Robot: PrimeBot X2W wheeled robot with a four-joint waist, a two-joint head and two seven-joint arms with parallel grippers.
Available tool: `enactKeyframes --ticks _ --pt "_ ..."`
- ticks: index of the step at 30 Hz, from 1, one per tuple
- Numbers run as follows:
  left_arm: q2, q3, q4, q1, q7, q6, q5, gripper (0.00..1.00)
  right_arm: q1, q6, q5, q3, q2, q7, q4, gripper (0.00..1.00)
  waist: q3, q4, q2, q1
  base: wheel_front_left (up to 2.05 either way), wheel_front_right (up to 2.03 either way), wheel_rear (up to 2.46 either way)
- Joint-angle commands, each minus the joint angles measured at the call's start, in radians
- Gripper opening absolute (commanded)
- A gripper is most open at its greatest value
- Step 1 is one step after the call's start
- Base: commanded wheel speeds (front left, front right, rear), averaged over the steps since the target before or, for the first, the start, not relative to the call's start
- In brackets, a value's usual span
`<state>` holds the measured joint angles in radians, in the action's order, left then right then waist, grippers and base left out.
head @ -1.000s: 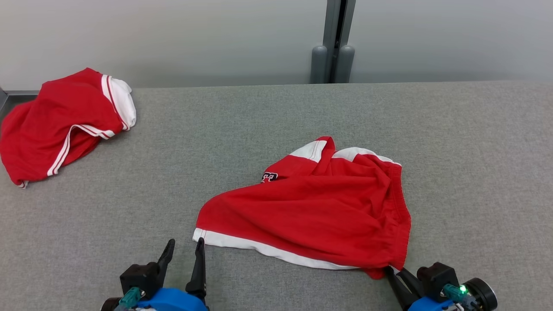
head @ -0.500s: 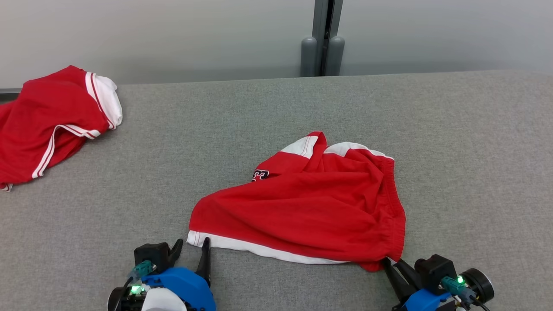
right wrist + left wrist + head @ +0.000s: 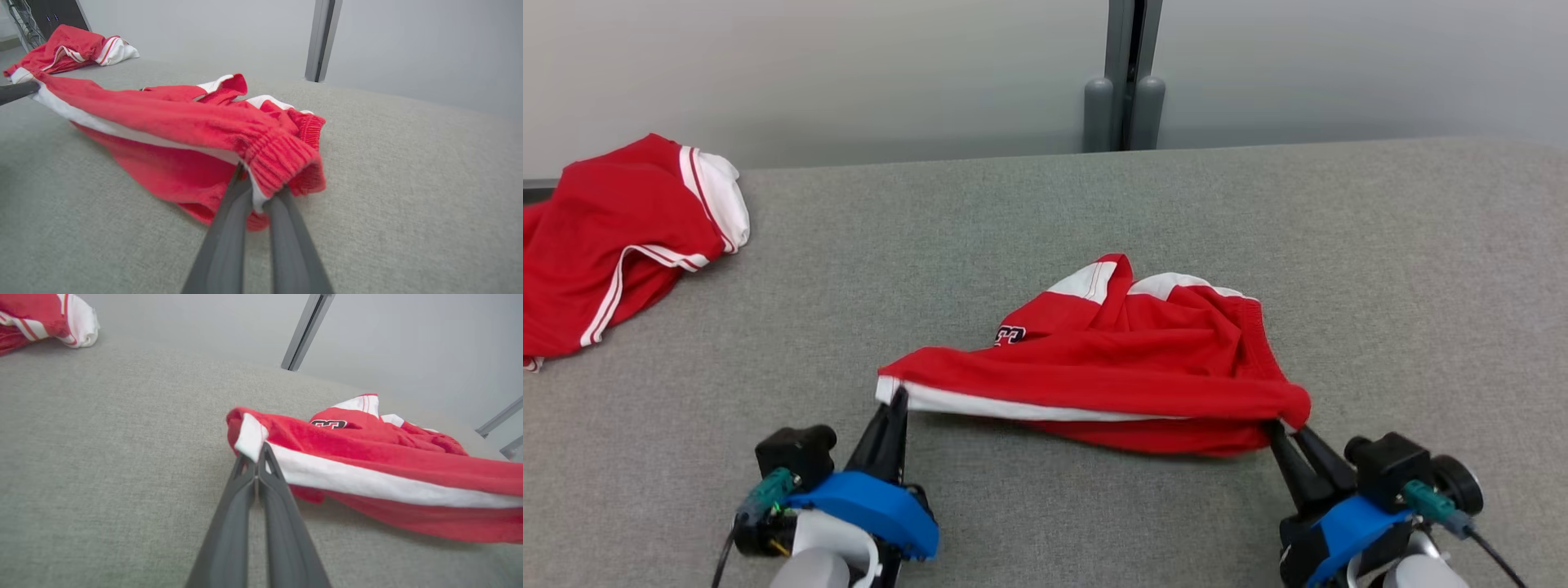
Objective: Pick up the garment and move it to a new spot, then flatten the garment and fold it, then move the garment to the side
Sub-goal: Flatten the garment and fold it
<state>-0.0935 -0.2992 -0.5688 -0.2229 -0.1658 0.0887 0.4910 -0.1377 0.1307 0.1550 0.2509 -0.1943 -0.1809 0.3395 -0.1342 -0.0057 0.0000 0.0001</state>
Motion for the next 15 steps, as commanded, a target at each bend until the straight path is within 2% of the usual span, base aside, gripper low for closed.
enactKeyframes --ticks 1,8,9,15 --pt "-0.013 0.010 0.054 -0.007 -0.014 0.006 0.008 0.00 -0.019 0.000 0.022 -0.009 -0.010 -0.006 -0.033 0.00 0.012 -0.002 0.0000 -0.0001 0.00 0.00 0.00" --pt "-0.073 0.032 0.347 -0.015 0.029 -0.006 0.013 0.00 -0.065 0.000 0.093 -0.049 -0.056 0.028 -0.246 0.00 0.070 -0.007 0.0000 -0.0001 0.00 0.00 0.00" --pt "-0.101 0.038 0.455 -0.032 0.062 -0.010 0.005 0.00 -0.080 0.000 0.112 -0.064 -0.074 0.053 -0.325 0.00 0.085 -0.009 0.0000 -0.0001 0.00 0.00 0.00" --pt "-0.177 0.051 0.781 -0.117 0.206 -0.036 -0.015 0.00 -0.136 0.000 0.143 -0.116 -0.125 0.154 -0.555 0.00 0.119 -0.016 0.0000 -0.0001 0.00 0.00 0.00"
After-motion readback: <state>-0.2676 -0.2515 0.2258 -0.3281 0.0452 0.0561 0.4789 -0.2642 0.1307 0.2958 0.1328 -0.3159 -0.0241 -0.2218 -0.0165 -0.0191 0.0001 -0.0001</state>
